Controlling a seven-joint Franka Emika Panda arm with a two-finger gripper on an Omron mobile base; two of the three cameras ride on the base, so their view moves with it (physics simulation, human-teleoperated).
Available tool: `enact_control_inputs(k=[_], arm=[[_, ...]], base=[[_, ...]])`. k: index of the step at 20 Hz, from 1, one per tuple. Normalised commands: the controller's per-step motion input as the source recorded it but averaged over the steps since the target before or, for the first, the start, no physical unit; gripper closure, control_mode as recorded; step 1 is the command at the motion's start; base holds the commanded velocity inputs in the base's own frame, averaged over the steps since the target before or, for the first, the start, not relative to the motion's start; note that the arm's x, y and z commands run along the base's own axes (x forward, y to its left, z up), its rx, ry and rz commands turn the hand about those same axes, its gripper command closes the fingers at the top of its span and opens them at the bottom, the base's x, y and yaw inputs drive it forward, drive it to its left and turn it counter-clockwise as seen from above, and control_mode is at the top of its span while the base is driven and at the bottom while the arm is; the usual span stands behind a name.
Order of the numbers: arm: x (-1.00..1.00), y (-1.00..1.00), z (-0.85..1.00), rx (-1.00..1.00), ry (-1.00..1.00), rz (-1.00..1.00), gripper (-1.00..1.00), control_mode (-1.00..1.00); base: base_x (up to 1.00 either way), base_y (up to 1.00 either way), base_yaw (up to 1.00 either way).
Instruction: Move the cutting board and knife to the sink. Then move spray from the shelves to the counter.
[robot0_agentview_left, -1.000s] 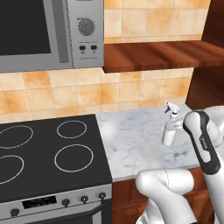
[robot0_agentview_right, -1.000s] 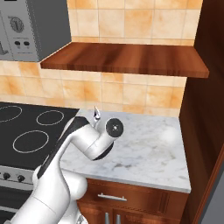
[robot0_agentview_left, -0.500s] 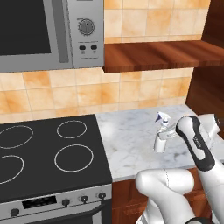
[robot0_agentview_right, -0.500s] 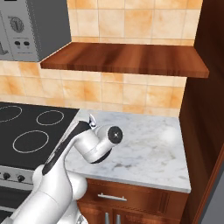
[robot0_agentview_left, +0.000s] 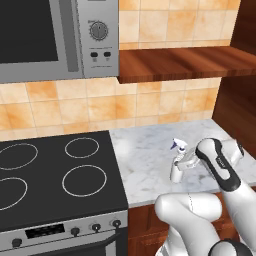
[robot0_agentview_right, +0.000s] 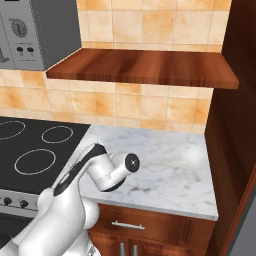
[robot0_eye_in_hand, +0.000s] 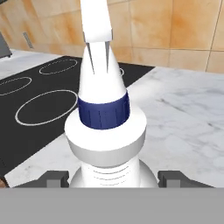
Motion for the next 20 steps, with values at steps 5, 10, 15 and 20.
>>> enact_control_inputs(k=[5, 10, 15, 20], arm=[[0.0, 0.11, -0.42, 0.0, -0.03, 0.06, 1.0, -1.0], [0.0, 0.15, -0.38, 0.0, -0.07, 0.04, 1.0, -1.0], [0.03, 0.17, -0.33, 0.0, -0.1, 0.01, 1.0, -1.0], [0.09, 0.16, -0.28, -0.03, -0.09, 0.0, 1.0, -1.0]], base=[[0.0, 0.0, 0.0], [0.0, 0.0, 0.0], [0.0, 0.0, 0.0], [0.0, 0.0, 0.0]])
